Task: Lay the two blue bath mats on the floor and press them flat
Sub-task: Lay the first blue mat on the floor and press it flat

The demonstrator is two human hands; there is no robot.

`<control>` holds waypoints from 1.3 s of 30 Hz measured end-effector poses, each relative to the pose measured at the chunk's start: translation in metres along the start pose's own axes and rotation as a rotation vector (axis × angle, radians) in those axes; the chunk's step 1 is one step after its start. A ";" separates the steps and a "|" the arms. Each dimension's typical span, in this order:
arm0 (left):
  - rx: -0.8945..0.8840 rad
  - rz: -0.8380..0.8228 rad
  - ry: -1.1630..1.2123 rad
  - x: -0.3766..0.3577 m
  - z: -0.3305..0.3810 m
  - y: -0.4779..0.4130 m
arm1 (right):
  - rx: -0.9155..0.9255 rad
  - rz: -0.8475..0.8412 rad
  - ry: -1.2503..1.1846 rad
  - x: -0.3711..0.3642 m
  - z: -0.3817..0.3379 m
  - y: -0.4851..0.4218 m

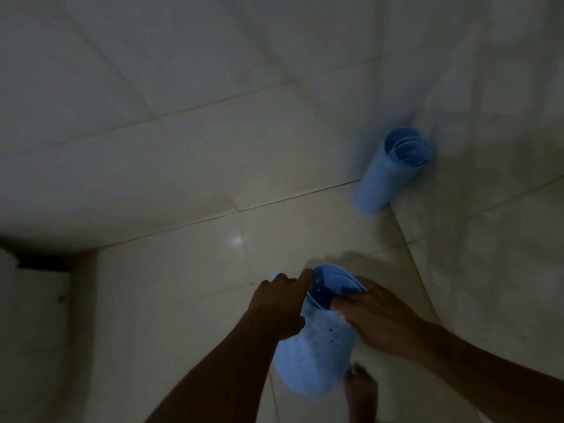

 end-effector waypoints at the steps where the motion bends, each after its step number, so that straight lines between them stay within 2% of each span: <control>1: 0.014 0.018 -0.016 -0.006 -0.013 0.013 | -0.098 -0.133 -0.062 -0.016 -0.017 0.003; 2: 0.021 0.049 -0.042 -0.012 -0.025 0.027 | -0.184 -0.203 -0.113 -0.031 -0.035 0.008; 4: 0.041 0.106 -0.123 -0.030 -0.049 0.052 | -0.314 -0.194 -0.161 -0.048 -0.059 0.012; 6: 0.084 0.132 -0.182 -0.048 -0.076 0.074 | -0.261 -0.162 -0.066 -0.062 -0.082 0.008; 10: 0.083 0.166 -0.213 -0.088 -0.126 0.107 | -0.257 -0.312 0.085 -0.115 -0.106 0.002; 12: 0.096 0.175 -0.180 -0.112 -0.148 0.111 | -0.167 -0.359 0.243 -0.143 -0.105 -0.011; 16: 0.161 0.199 -0.105 -0.162 -0.193 0.065 | -0.153 -0.422 0.421 -0.217 -0.079 -0.060; 23: 0.260 0.425 -0.173 -0.235 -0.269 -0.078 | -0.208 -0.198 0.549 -0.331 0.026 -0.173; 27: 0.369 0.531 -0.160 -0.279 -0.314 -0.138 | -0.260 -0.055 0.422 -0.387 0.085 -0.212; 31: 0.416 0.589 -0.020 -0.340 -0.315 -0.157 | -0.308 0.331 0.222 -0.396 0.119 -0.196; 33: 0.426 0.619 0.103 -0.371 -0.292 -0.150 | -0.444 0.479 0.058 -0.390 0.129 -0.164; 34: 0.438 0.628 0.158 -0.387 -0.277 -0.144 | -0.547 0.487 -0.007 -0.391 0.136 -0.147; 36: 0.487 0.646 0.241 -0.420 -0.249 -0.124 | -0.720 0.386 -0.161 -0.406 0.145 -0.111; 39: 0.485 0.667 0.317 -0.465 -0.227 -0.098 | -0.827 0.230 -0.445 -0.430 0.148 -0.069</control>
Point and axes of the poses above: each hand's wrist, its own y-axis away from the middle knuckle, its own x-axis out of the back of the hand, z = x × y, the point moved 7 cm from there along -y, towards the middle knuckle, and after that the axes turned 6 degrees about z, right-handed, at the moved point
